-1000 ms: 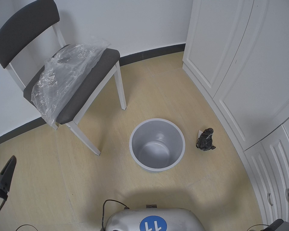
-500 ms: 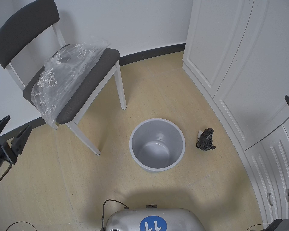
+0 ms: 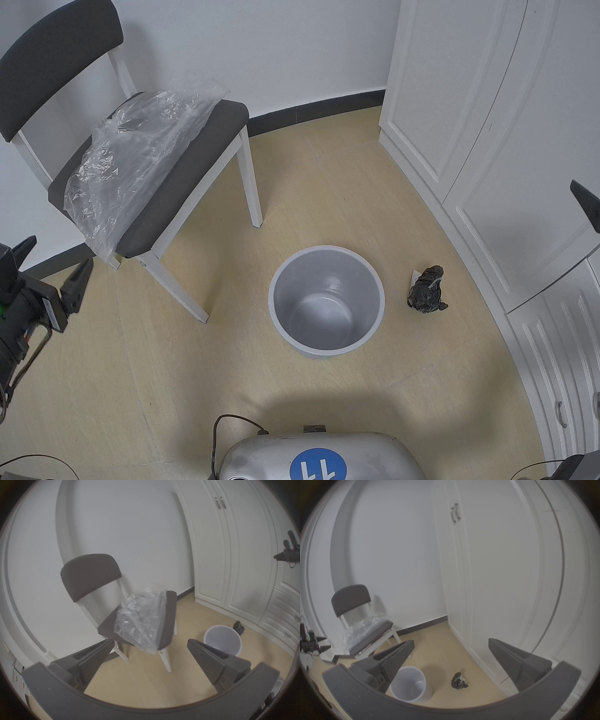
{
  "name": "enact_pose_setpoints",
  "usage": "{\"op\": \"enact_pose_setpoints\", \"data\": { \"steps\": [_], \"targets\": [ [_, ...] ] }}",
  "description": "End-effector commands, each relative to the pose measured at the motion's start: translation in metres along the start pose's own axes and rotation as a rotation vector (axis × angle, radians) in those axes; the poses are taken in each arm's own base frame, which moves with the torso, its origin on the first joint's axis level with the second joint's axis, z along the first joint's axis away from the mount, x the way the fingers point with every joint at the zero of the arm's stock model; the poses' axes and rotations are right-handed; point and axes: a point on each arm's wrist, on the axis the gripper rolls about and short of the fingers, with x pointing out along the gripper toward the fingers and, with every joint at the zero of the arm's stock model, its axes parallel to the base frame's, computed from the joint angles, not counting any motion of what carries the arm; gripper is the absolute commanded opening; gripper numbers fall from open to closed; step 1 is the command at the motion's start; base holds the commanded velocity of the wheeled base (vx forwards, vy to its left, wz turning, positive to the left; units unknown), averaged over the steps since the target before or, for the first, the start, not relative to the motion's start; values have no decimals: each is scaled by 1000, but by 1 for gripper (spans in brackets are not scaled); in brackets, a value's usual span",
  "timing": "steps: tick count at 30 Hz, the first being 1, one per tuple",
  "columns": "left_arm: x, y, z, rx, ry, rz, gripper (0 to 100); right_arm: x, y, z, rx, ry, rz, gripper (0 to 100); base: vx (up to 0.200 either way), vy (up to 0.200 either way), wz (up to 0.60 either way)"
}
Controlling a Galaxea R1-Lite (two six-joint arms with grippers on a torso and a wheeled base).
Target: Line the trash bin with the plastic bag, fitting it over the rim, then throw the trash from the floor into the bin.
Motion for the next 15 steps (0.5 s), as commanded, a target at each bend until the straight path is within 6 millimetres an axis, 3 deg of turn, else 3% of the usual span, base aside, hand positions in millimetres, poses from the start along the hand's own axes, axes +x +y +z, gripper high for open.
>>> {"op": "enact_pose_setpoints", "data": {
  "steps": [1,7,15],
  "targets": [
    [0,-14,-11,30,67,-81,100,-10,6,-6,-32,12,60,100,0,0,0],
    [4,-16,-15,51,112,-40,100,-11,12,-8,-44,26,38,100,0,0,0],
    [28,-28,-25,73,183,-22,100,-4,15,-3,2,-11,7,100,0,0,0]
  ]
}}
